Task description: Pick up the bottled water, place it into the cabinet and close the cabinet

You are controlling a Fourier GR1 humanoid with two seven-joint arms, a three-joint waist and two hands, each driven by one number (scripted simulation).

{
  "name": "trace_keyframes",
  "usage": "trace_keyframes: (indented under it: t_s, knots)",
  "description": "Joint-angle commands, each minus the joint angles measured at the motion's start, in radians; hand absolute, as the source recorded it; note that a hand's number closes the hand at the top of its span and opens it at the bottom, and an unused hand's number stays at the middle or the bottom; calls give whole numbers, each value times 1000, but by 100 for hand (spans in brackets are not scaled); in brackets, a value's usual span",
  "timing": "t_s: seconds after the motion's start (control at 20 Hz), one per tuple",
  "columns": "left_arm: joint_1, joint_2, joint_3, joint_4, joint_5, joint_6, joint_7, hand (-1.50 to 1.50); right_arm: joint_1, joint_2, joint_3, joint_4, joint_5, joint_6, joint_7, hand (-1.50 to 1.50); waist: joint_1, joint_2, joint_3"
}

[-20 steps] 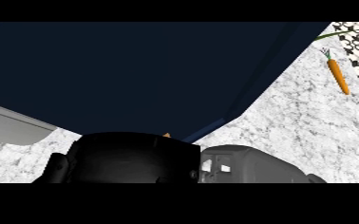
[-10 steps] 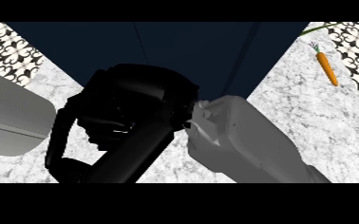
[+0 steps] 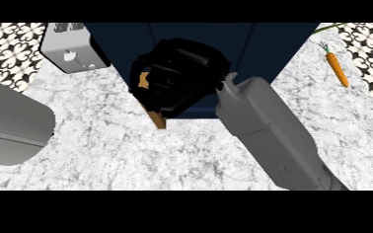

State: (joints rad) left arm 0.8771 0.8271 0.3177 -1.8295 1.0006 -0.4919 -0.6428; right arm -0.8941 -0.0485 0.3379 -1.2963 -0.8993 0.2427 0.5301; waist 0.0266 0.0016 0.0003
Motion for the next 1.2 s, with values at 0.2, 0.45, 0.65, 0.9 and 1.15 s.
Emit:
trace_keyframes:
  t_s: [0.2, 0.45, 0.65, 0.9, 1.15]
  knots:
    - [20, -65, 62, 13, -19, -103, 20, -150, -67, -39, -86, 163, 160, 106, -185, 150, 4, 0, 0]
    - [-51, -80, 54, 59, -29, -113, 64, -150, -169, -52, -165, 228, 155, 121, -198, 150, -3, 2, -1]
    - [-60, -73, 71, 47, -22, -104, 86, -150, -218, -27, -168, 239, 250, 32, -275, -150, 3, 2, -1]
    - [-101, -76, 56, 30, -44, -73, 112, -150, -288, -28, -200, 260, 290, -45, -288, -150, 5, 5, -2]
    - [-144, -89, 19, 10, -57, -52, 143, -150, -315, -14, -201, 264, 289, -58, -260, -150, -5, 4, -2]
